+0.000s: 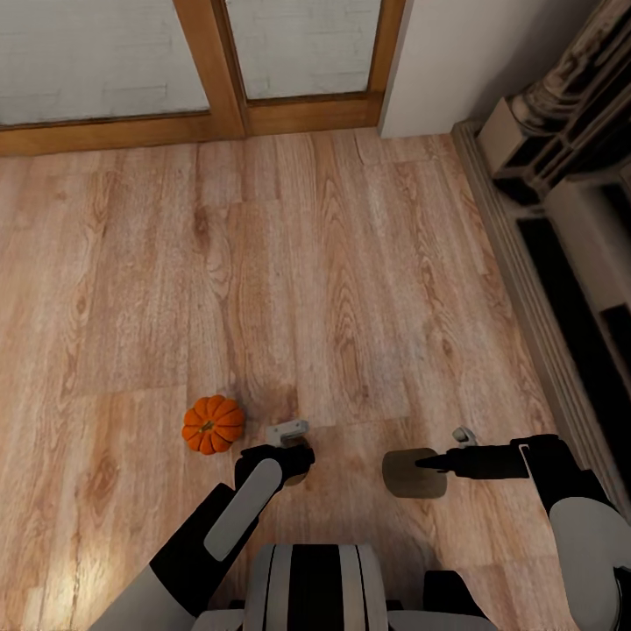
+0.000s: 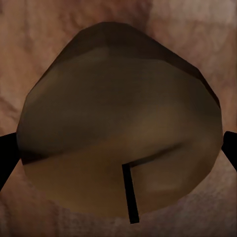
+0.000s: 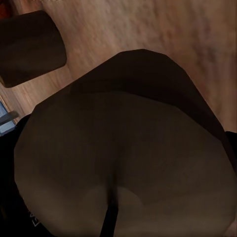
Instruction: Place each of the two pumpkins and all three candles from the living room inside a cabinet in the living room (use any cabinet), then make sure every cabinet is closed, and position the cauldron so it is next to a table in the living room.
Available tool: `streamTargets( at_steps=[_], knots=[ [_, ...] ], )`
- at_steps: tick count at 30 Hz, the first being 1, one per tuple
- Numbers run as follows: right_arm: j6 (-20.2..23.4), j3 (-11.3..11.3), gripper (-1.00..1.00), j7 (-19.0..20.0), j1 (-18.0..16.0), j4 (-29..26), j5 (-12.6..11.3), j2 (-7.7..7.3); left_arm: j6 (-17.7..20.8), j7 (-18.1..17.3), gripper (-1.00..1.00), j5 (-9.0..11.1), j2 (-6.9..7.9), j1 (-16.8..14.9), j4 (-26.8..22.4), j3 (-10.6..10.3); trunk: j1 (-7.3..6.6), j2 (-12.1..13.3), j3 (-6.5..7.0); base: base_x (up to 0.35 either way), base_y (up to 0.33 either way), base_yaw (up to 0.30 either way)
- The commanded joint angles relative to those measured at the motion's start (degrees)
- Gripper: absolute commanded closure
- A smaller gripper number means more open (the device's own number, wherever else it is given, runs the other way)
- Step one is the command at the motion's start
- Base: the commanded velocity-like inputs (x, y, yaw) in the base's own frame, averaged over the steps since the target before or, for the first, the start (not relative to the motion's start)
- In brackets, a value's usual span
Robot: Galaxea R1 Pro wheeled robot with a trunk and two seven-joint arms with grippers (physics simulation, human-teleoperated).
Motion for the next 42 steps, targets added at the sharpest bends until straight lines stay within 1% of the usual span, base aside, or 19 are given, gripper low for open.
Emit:
streamTargets(
  at_steps=[1, 4, 8, 20, 21, 28, 31, 34, 38, 42],
  knots=[
    [0.7, -0.3, 1.0, 0.5, 0.0, -0.1, 0.6, 0.06, 0.5, 0.5, -1.0, 0.0, 0.02, 0.0, 0.9, 0.0, 0.0, 0.0, -0.03, 0.0, 0.0, 0.0],
    [0.7, -0.3, 1.0, 0.5, 0.0, -0.1, 0.6, 0.06, 0.5, 0.5, -1.0, 0.0, 0.04, 0.0, 0.9, 0.0, 0.0, 0.0, -0.03, 0.0, 0.0, 0.0],
    [0.7, -0.3, 1.0, 0.5, 0.0, -0.1, 0.6, 0.06, 0.5, 0.5, -1.0, 0.0, 0.09, 0.0, 0.9, 0.0, 0.1, -0.1, -0.92, 0.0, 0.0, 0.0],
    [0.7, -0.3, 1.0, 0.5, 0.0, -0.1, 0.6, 0.06, 0.4, 0.6, -1.0, 0.0, 0.19, 0.0, 0.9, 0.1, 0.1, -0.1, -0.92, 0.0, 0.0, 0.0],
    [0.7, -0.3, 1.0, 0.5, 0.0, -0.1, 0.6, 0.06, 0.4, 0.6, 1.0, 0.0, 0.16, 0.0, 0.9, 0.1, 0.1, -0.1, -0.92, 0.0, 0.0, 0.0],
    [0.7, -0.3, 1.0, 0.5, 0.0, -0.1, 0.6, 0.06, 0.5, 0.5, 1.0, 0.0, 0.1, 0.0, 0.9, 0.1, 0.1, -0.1, -0.92, 0.0, 0.0, 0.0],
    [0.7, -0.3, 1.0, 0.5, 0.0, 0.0, 0.6, 0.06, 0.5, 0.9, 1.0, 0.1, 0.1, 0.0, -0.8, 0.0, 0.1, -0.1, -0.92, 0.0, 0.0, 0.0],
    [0.7, -0.3, 1.0, 0.5, 0.0, 0.0, 0.6, 0.06, 1.1, 1.2, 1.0, 0.1, 0.1, 0.0, -4.8, 0.0, 0.1, -0.1, -0.92, 0.0, 0.0, 0.0],
    [0.7, -0.3, 1.0, 0.5, 0.0, 0.0, 0.6, 0.06, 1.3, 1.2, 1.0, 0.2, 0.1, 0.0, -5.2, 0.0, 0.1, -0.1, -0.92, 0.0, 0.0, 0.0],
    [0.7, -0.3, 1.0, 0.5, 0.0, 0.0, 0.6, 0.06, 1.5, 1.2, 1.0, 0.2, 0.13, 0.0, -6.8, -0.1, 0.1, -0.1, -0.92, 0.0, 0.0, 0.0]
  ],
)
